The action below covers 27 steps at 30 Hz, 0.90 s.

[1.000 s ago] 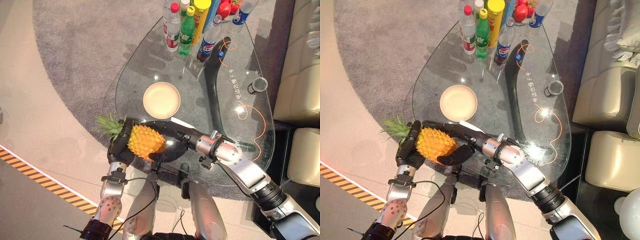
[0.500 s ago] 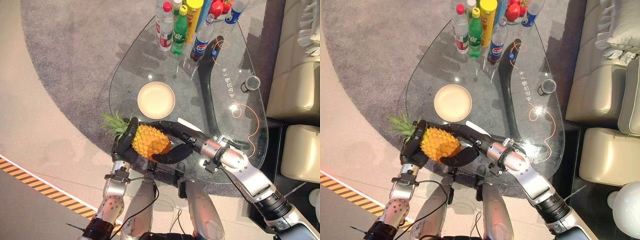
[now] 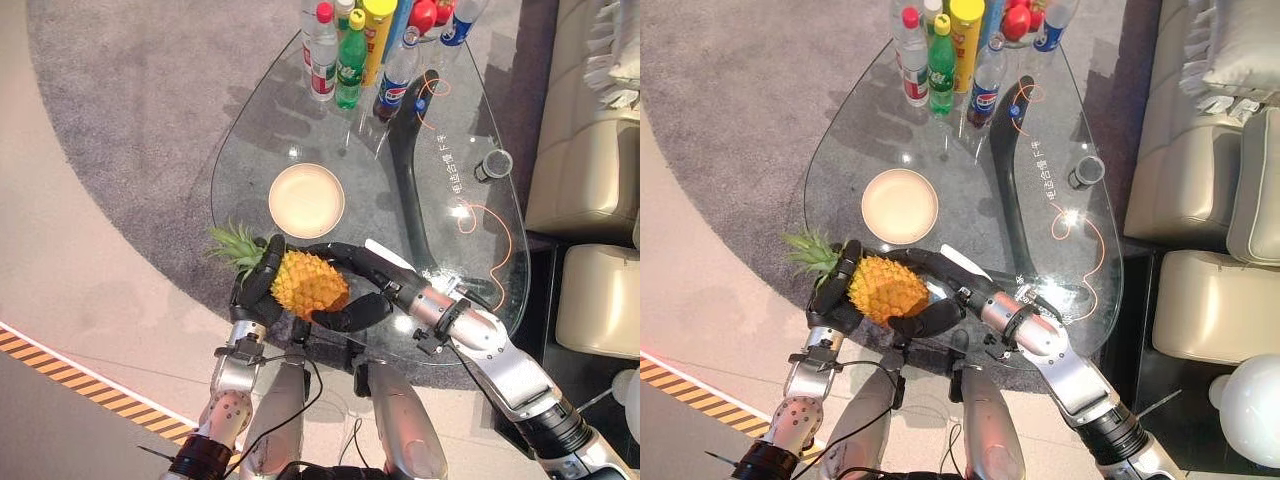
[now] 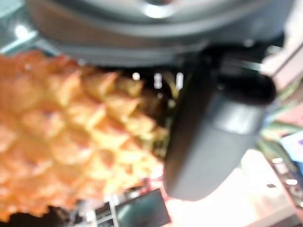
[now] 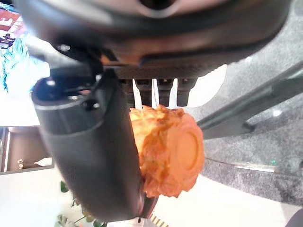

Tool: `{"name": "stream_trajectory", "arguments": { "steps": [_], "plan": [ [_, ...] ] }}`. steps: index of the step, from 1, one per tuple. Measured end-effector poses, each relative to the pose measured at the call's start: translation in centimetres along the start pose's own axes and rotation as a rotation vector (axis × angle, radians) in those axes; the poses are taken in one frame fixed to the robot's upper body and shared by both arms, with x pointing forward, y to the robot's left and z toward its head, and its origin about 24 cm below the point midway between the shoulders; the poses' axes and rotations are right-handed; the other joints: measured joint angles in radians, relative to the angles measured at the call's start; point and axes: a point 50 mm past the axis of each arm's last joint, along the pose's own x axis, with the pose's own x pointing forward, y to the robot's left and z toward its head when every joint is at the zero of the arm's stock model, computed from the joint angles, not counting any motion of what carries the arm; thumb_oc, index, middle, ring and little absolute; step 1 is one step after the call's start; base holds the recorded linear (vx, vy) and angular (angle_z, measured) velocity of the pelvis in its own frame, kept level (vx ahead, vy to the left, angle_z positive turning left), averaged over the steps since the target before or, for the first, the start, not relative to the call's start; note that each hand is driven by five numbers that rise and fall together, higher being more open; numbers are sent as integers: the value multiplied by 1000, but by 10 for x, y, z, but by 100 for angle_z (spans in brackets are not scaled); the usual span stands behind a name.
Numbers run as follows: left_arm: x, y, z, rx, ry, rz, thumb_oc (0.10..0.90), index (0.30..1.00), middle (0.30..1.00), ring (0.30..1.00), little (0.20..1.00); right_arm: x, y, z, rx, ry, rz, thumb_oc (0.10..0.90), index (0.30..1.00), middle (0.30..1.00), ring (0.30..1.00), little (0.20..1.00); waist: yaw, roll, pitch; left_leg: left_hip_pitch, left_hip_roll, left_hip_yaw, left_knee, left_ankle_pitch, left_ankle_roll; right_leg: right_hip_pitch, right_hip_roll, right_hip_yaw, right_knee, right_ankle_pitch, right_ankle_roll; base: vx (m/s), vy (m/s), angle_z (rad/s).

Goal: Pick up the fruit to the plate

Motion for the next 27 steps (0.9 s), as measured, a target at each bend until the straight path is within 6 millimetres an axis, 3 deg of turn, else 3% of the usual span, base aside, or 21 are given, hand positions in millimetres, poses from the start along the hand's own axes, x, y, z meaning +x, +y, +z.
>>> {"name": "stream_trajectory", "arguments": {
  "steps": [7, 10, 12, 15, 18, 27],
  "plan": [
    [1, 3, 14, 3, -65, 15, 100, 300, 300, 300, 200, -10, -8, -8, -28, 47, -69, 800, 900, 900, 900, 900, -3, -3, 0, 2, 2, 0, 0, -1, 1, 4, 1, 0, -4, 1, 0, 0, 0, 0],
    [1, 4, 27, 3, -121, 6, 100, 300, 300, 300, 200, -25, -27, -36, -52, 198, -190, 800, 900, 900, 900, 900, 2, -3, 0, 2, 2, 0, 0, -1, 1, 10, 2, -1, -17, 6, 3, 0, 0, 0],
    [-1, 7, 38, 4, -169, 16, 100, 300, 300, 300, 200, -47, -43, -61, -55, 339, -297, 800, 900, 900, 900, 900, 4, -3, 0, 2, 1, 0, -1, -2, 3, 14, 2, -1, -23, 9, 4, 0, 0, 0],
    [-5, 12, 47, 14, -206, 37, 100, 300, 300, 300, 200, -66, -51, -72, -57, 405, -389, 800, 900, 900, 900, 900, -4, -3, 0, 3, 2, 1, -1, -4, 6, 19, 3, 0, -34, 16, 5, 0, 0, 0],
    [-6, 12, 46, 13, -204, 40, 100, 300, 300, 300, 200, -71, -52, -74, -56, 409, -416, 800, 900, 900, 900, 900, -6, -3, 0, 7, 3, 2, -1, -5, 7, 23, 4, 0, -36, 17, 5, 1, -9, -1],
    [-4, 9, 47, 79, -212, 20, 100, 300, 300, 300, 200, -60, -51, -64, -63, 347, -375, 800, 900, 900, 900, 900, -3, -3, 0, 7, 5, 3, -2, -5, 7, 22, 6, 0, -36, 17, 5, 0, 4, 0]
  ]
}}
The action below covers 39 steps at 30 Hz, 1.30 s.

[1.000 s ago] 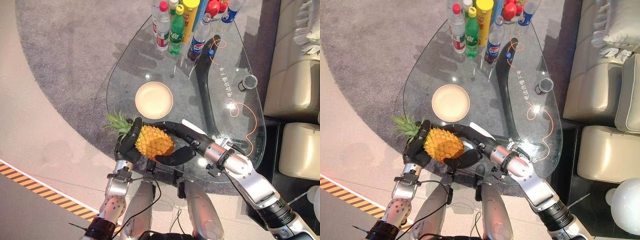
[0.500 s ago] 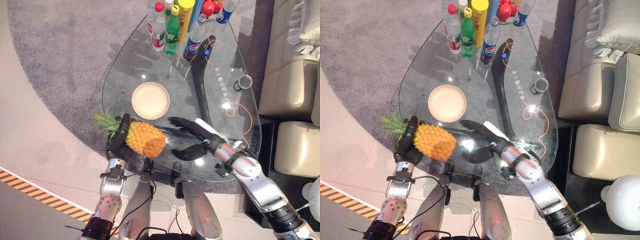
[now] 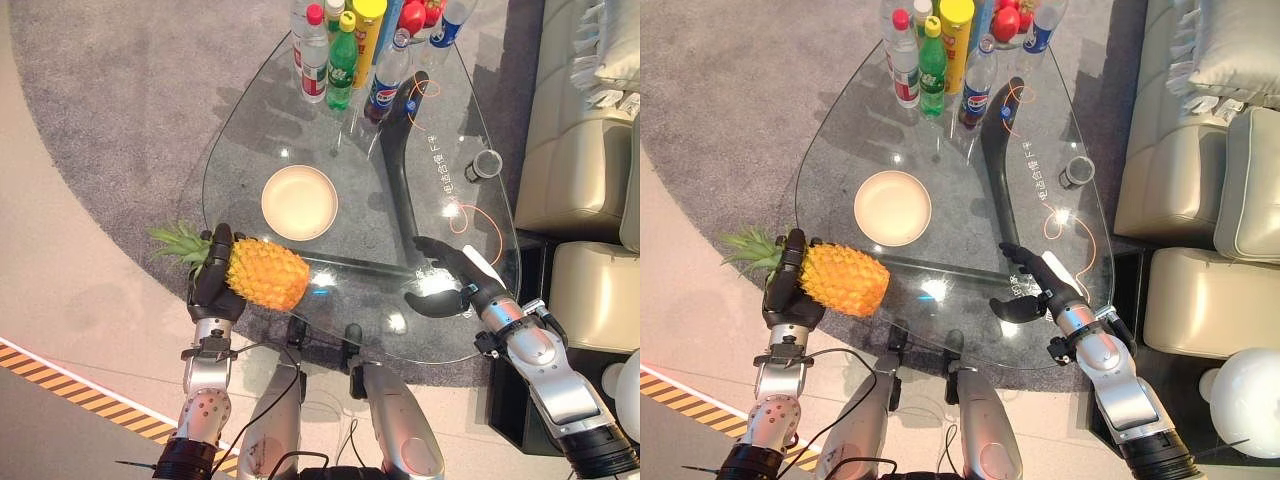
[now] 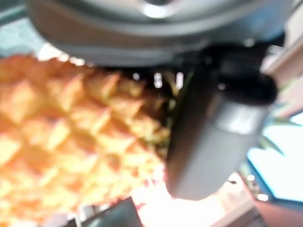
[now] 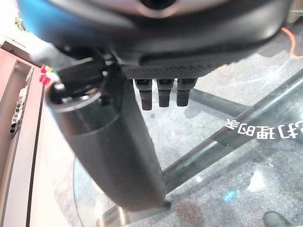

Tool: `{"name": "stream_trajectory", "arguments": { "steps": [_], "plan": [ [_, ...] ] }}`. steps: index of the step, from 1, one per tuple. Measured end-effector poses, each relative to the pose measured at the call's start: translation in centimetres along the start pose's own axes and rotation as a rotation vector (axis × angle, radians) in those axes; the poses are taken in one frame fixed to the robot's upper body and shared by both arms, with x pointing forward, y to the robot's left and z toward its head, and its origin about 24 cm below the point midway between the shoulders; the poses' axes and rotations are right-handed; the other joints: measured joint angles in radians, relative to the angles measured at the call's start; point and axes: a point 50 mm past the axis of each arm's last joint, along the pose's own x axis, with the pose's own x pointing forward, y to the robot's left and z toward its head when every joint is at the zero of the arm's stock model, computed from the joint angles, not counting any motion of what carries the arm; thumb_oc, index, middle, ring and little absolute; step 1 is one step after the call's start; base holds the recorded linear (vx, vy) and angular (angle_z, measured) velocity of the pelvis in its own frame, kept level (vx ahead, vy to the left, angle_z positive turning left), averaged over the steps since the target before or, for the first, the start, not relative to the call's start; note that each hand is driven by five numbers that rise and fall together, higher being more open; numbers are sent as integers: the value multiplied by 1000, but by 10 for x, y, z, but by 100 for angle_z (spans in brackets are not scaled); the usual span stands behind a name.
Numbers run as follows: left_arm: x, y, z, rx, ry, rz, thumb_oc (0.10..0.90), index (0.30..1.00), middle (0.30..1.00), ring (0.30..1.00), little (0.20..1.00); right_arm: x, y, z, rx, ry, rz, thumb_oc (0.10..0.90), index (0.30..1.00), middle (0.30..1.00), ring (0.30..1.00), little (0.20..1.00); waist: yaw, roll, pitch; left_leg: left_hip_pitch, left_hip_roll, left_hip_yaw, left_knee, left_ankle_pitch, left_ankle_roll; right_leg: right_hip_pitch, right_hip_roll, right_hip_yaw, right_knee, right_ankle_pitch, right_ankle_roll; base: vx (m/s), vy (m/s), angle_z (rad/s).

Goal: Pick up the fruit to the plate

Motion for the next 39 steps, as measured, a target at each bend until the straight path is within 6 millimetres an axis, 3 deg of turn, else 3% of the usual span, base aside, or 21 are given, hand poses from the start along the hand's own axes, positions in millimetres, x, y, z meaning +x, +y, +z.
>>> {"name": "stream_trajectory", "arguments": {
  "steps": [10, 17, 23, 34, 39],
  "plan": [
    [39, -31, 29, 452, -116, -84, 100, 300, 300, 300, 200, 19, 23, 19, 81, -74, 178, 800, 900, 900, 900, 900, -2, 3, 0, -20, -6, 6, 3, 0, 0, -32, -6, 7, 24, -6, 2, -6, 52, -2],
    [65, -61, 31, 648, -217, -99, 100, 300, 300, 300, 200, 38, 39, 32, 102, -93, 298, 800, 900, 900, 900, 900, -9, 7, 1, -62, -13, 27, 19, 0, 0, -90, -13, 29, 61, -13, 7, -6, 65, -7],
    [82, -74, 33, 793, -310, -96, 100, 300, 300, 300, 200, 48, 47, 35, 107, -61, 367, 800, 900, 900, 900, 900, -25, 7, 1, -109, -15, 40, 42, 0, 0, -148, -16, 43, 96, -13, 7, 3, 66, -5],
    [99, -102, 47, 881, -573, -32, 100, 300, 300, 300, 200, 57, 66, 45, 102, -10, 533, 800, 900, 900, 900, 900, -34, 8, 1, -248, -18, 55, 113, -5, -6, -302, -14, 62, 182, -13, -1, -3, 48, -4],
    [108, -107, 48, 937, -636, 5, 100, 300, 300, 300, 200, 61, 73, 51, 110, 3, 596, 800, 900, 900, 900, 900, -46, 8, 1, -308, -18, 55, 144, -7, -10, -357, -12, 63, 201, -8, -8, -11, 62, -1]
  ]
}}
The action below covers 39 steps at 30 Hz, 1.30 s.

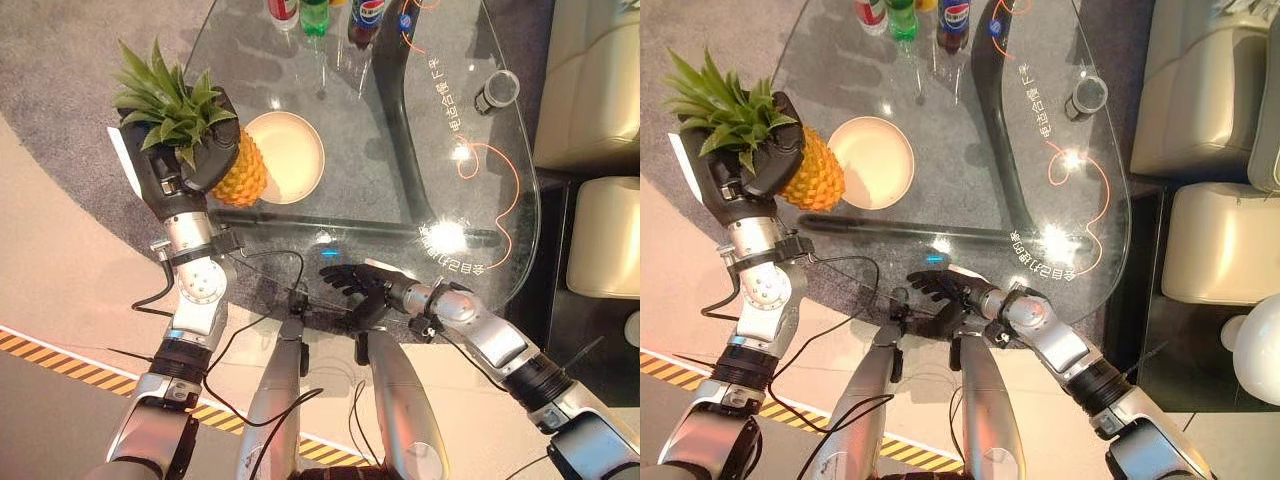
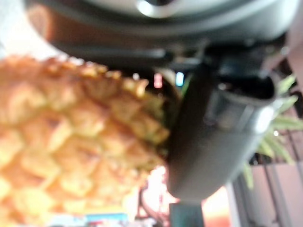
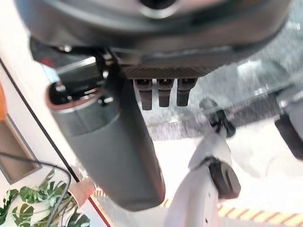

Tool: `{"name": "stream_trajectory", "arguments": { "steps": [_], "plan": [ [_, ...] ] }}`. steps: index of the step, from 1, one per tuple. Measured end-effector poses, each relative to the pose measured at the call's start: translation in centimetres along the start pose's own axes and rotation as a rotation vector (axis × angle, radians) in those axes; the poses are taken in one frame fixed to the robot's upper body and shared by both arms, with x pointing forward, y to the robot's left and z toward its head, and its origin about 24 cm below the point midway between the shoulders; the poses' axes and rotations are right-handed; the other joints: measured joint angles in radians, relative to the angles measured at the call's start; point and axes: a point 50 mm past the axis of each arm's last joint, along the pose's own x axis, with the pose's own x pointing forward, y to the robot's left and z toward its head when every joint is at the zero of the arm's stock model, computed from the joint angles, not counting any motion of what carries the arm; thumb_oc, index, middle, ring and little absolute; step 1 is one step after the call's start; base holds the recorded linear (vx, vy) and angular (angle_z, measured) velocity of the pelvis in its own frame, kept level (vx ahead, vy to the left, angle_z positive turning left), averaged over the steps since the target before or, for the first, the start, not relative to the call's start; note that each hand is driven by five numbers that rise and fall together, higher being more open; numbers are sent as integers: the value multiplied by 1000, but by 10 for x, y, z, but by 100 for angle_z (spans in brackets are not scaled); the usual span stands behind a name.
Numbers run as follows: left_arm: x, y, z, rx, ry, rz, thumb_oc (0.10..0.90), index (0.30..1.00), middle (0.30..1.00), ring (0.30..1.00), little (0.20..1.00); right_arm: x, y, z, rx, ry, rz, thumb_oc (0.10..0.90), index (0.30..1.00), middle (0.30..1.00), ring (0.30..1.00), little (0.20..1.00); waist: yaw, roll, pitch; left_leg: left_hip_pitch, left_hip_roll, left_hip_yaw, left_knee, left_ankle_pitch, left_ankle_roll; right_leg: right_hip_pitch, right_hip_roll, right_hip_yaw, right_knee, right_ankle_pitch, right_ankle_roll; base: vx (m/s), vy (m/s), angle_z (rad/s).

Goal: Pick up the fruit to the plate

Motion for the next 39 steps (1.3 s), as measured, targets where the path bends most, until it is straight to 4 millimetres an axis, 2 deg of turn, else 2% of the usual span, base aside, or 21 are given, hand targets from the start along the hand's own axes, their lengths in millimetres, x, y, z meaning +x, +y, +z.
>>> {"name": "stream_trajectory", "arguments": {
  "steps": [8, 12, 17, 24, 28, 34, 36, 39],
  "plan": [
    [11, -11, 4, 94, -104, 33, 100, 300, 300, 300, 200, 7, -2, 1, 23, 17, 13, 800, 900, 900, 900, 900, -11, 0, 0, -84, -3, 21, 35, -2, -1, -88, 4, 20, 30, 4, -2, -6, 31, -6],
    [21, -21, 17, 74, -200, 39, 100, 300, 300, 300, 200, 9, -6, 7, 18, 6, 15, 800, 900, 900, 900, 900, -18, 0, 0, -142, -3, 21, 59, -5, -4, -145, 5, 20, 48, 6, -4, 1, 9, 0],
    [33, -26, 22, 86, -253, 46, 100, 300, 300, 300, 200, 13, -10, 20, 9, -19, 13, 800, 900, 900, 900, 900, -34, -1, 0, -193, -2, 25, 92, -13, -6, -192, 7, 24, 66, 6, -4, -1, 21, -3],
    [38, -36, 32, 59, -335, 48, 100, 300, 300, 300, 200, 13, -17, 21, 33, -20, -4, 800, 900, 900, 900, 900, -36, -1, 0, -262, 1, 31, 120, -15, -7, -258, 15, 34, 74, 15, -4, 1, 27, -3],
    [41, -37, 34, 68, -353, 52, 100, 300, 300, 300, 200, 13, -18, 23, 31, -25, -3, 800, 900, 900, 900, 900, -44, -1, 0, -275, 3, 44, 138, -24, 0, -272, 18, 49, 87, 20, 1, 1, 38, -11],
    [63, -34, 35, 90, -344, 105, 100, 300, 300, 300, 200, 15, -20, 28, 28, -47, 0, 800, 900, 900, 900, 900, -65, -2, -1, -294, 4, 48, 156, -30, -3, -285, 21, 55, 85, 21, 7, -1, 4, -2],
    [75, -31, 39, 84, -340, 134, 100, 300, 300, 300, 200, 15, -24, 33, 36, -67, -16, 800, 900, 900, 900, 900, -73, -2, -1, -328, 6, 51, 176, -31, -1, -316, 24, 58, 94, 27, 5, -13, 24, -5],
    [80, -27, 37, 111, -324, 143, 100, 300, 300, 300, 200, 15, -25, 38, 35, -93, -16, 800, 900, 900, 900, 900, -88, -5, -1, -355, 8, 53, 190, -34, -1, -339, 26, 59, 98, 29, 6, -1, 8, -1]
  ]
}}
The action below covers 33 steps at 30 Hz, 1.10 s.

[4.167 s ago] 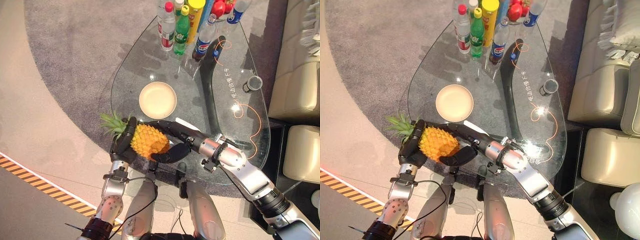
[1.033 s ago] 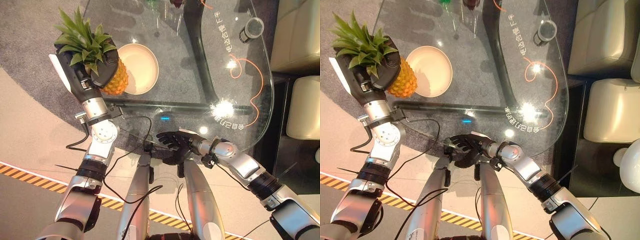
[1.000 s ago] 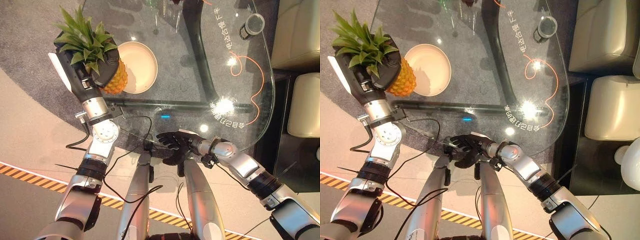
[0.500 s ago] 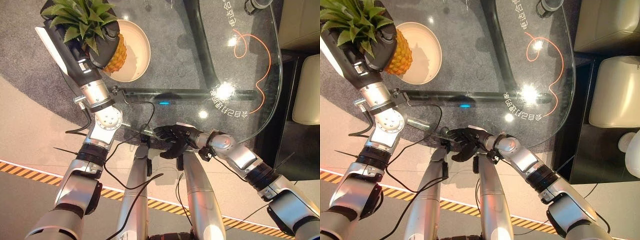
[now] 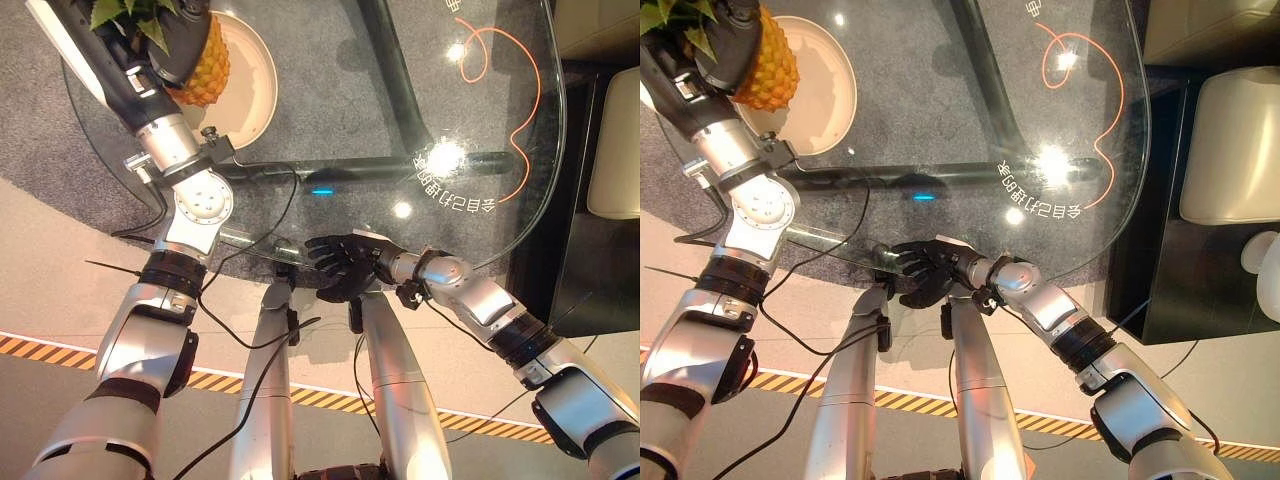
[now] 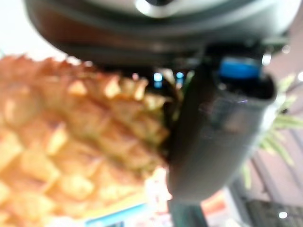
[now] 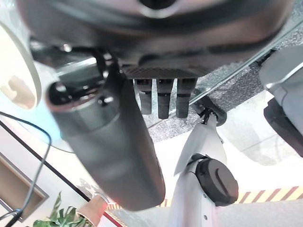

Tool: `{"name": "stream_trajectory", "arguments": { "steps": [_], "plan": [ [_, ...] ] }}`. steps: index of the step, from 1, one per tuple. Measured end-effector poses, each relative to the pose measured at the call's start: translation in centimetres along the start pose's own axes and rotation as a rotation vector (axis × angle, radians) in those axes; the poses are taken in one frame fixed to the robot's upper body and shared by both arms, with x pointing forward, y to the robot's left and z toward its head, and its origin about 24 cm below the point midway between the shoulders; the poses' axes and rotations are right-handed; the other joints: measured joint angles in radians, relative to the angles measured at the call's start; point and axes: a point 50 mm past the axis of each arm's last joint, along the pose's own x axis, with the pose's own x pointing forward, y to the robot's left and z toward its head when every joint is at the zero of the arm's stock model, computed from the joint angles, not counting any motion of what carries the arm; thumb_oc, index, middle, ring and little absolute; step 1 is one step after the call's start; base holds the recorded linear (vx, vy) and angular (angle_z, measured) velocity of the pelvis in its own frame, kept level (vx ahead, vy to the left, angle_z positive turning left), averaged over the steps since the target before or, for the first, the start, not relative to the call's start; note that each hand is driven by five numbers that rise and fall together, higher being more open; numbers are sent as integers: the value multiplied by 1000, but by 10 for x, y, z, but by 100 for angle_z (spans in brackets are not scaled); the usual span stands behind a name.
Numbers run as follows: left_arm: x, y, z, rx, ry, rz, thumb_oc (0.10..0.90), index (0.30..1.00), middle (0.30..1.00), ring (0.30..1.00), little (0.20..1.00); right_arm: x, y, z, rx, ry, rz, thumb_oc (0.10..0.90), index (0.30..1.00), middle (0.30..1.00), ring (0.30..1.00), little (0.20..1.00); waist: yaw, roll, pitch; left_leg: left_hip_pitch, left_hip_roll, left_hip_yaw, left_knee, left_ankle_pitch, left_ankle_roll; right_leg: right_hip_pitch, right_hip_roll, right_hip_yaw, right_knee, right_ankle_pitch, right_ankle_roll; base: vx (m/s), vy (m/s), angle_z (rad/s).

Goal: Pick up the fruit to the plate

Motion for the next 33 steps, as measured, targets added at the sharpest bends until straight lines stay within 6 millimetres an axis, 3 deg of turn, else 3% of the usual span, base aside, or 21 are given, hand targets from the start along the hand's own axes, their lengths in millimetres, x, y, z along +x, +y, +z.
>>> {"name": "stream_trajectory", "arguments": {
  "steps": [13, 33],
  "plan": [
    [8, 3, -11, 29, 71, 19, 100, 300, 300, 300, 200, 0, 1, 13, -2, -72, 12, 800, 900, 900, 900, 900, -36, -13, 0, -66, 2, 14, 17, -6, 1, -65, 4, 20, 0, 15, 10, -2, 26, -4],
    [16, 8, -21, 32, 155, 31, 100, 300, 300, 300, 200, 2, 3, 15, 24, -98, 11, 800, 900, 900, 900, 900, -42, -14, -1, -81, 6, 13, 22, -6, 0, -78, 8, 17, -2, 14, 13, 0, 0, 0]
  ]
}}
